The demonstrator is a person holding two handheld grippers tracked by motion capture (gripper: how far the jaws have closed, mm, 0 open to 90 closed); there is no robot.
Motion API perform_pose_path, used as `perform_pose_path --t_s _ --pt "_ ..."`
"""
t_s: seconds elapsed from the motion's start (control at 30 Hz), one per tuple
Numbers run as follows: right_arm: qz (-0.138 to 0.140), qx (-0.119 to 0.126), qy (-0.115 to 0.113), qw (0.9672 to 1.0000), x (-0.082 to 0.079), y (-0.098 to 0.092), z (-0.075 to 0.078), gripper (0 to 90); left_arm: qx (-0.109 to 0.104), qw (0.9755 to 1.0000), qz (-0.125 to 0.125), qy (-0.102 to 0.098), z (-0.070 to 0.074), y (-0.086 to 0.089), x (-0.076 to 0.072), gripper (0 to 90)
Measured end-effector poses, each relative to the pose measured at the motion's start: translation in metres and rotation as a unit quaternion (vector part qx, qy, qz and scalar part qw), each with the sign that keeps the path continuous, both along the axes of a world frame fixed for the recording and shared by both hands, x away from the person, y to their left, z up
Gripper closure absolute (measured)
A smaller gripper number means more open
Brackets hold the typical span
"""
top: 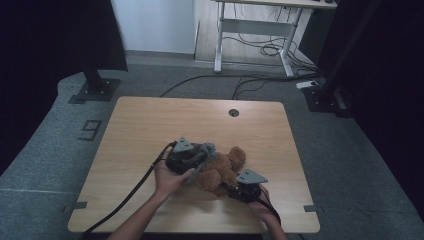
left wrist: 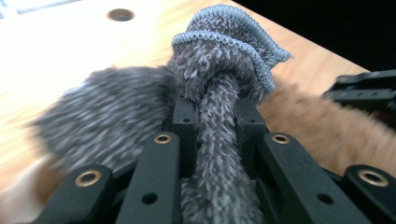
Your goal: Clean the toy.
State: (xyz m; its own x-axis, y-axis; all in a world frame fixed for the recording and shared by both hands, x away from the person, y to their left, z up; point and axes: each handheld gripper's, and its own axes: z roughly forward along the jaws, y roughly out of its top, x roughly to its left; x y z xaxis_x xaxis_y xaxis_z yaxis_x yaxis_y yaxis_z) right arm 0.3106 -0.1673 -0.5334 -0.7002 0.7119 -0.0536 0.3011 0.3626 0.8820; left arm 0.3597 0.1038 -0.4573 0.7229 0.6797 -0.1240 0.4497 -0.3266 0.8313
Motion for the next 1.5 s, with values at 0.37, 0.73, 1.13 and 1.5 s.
perform_pose_path --t_s 0.37,0.73,1.13,1.5 --pt "-0.004 -0.004 0.000 1.0000 0.000 0.003 0.000 48.3 -0.058 0.9961 0.065 -0.015 -0.003 0.077 -0.012 74.2" --pt "0.013 0.003 0.037 0.9992 -0.004 0.004 -0.003 48.3 -0.087 0.9936 0.067 0.024 -0.031 0.110 -0.021 74.2" --pt "0.022 -0.024 0.085 0.9959 -0.007 0.010 -0.005 49.4 -0.077 0.9947 0.063 0.025 -0.048 0.111 -0.040 74.9" --pt "0.006 -0.055 0.084 0.9949 -0.009 0.018 -0.008 49.9 -0.069 0.9944 0.066 0.044 -0.059 0.117 -0.044 75.5"
